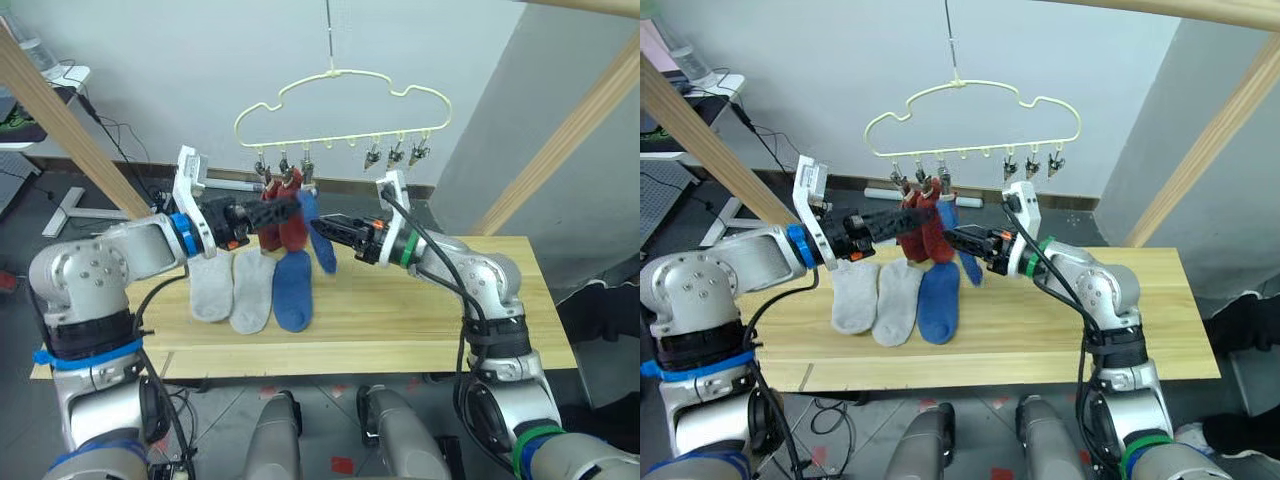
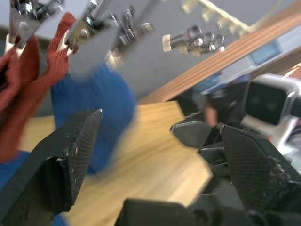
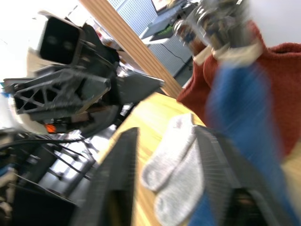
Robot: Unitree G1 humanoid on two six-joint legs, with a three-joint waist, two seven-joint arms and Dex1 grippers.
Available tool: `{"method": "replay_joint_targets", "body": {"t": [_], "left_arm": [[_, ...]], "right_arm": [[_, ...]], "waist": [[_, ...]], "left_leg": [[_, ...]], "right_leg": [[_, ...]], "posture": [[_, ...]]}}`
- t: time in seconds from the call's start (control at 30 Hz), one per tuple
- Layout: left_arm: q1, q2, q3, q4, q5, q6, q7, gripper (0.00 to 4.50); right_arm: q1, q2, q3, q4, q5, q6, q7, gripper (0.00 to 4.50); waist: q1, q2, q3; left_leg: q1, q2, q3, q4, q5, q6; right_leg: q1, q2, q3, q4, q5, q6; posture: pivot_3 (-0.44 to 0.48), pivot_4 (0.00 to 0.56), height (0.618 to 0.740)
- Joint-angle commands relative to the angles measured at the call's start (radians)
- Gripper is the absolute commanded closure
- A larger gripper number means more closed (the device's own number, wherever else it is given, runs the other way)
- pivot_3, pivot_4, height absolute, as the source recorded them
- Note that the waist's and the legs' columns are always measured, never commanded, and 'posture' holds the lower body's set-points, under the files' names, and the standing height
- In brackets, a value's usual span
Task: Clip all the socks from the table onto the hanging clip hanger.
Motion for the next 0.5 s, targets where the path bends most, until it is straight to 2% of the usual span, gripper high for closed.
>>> {"method": "replay_joint_targets", "body": {"t": [0.03,0.1,0.13,0.23,0.37,0.47,0.5], "left_arm": [[0.040,-0.008,-0.039,-0.090,0.037,-0.098,-0.018,0.00],[0.080,-0.020,-0.085,-0.124,0.096,-0.178,-0.018,0.00],[0.094,-0.019,-0.104,-0.136,0.124,-0.215,-0.022,0.00],[0.119,-0.059,-0.133,-0.153,0.156,-0.299,-0.021,0.00],[0.127,-0.135,-0.235,-0.131,0.295,-0.498,-0.027,0.00],[0.118,-0.170,-0.280,-0.088,0.359,-0.598,-0.052,0.00],[0.115,-0.185,-0.295,-0.065,0.388,-0.650,-0.062,0.18]], "right_arm": [[0.045,-0.028,0.002,-0.112,-0.035,-0.029,-0.041,0.97],[0.094,-0.067,0.017,-0.179,-0.086,-0.070,-0.059,0.25],[0.110,-0.076,0.019,-0.202,-0.095,-0.079,-0.066,0.04],[0.163,-0.105,0.018,-0.290,-0.140,-0.121,-0.102,0.04],[0.241,-0.167,0.033,-0.400,-0.306,-0.266,-0.173,0.04],[0.271,-0.177,0.030,-0.428,-0.344,-0.312,-0.189,0.04],[0.276,-0.178,0.031,-0.436,-0.361,-0.327,-0.197,0.01]], "waist": [[0.004,0.000,0.000],[0.006,0.000,0.000],[0.007,0.000,0.000],[0.007,0.000,0.000],[0.008,0.001,-0.001],[0.006,0.001,-0.001],[0.005,0.001,-0.001]], "left_leg": [[0.000,-0.001,0.000,0.000,0.000,0.000],[0.000,-0.001,0.001,0.000,0.000,0.000],[0.000,-0.001,0.001,0.000,0.000,0.000],[0.000,-0.001,0.001,0.000,0.000,0.000],[0.000,-0.001,0.001,0.000,0.000,0.000],[0.000,-0.001,0.002,0.000,0.000,0.001],[0.000,-0.001,0.002,0.000,0.000,0.001]], "right_leg": [[0.000,0.000,0.000,0.000,0.000,0.000],[0.000,0.000,0.001,-0.001,0.000,0.000],[0.000,0.000,0.001,-0.001,0.000,0.000],[0.000,0.000,0.000,-0.002,0.000,0.000],[0.000,0.001,0.000,-0.001,0.000,0.000],[0.001,0.001,0.002,-0.002,0.000,0.000],[0.001,0.001,0.002,-0.002,0.000,0.000]], "posture": [[-0.013,0.232,0.740],[-0.014,0.232,0.740],[-0.016,0.232,0.740],[-0.021,0.233,0.740],[-0.055,0.236,0.740],[-0.064,0.237,0.740],[-0.078,0.240,0.740]]}}
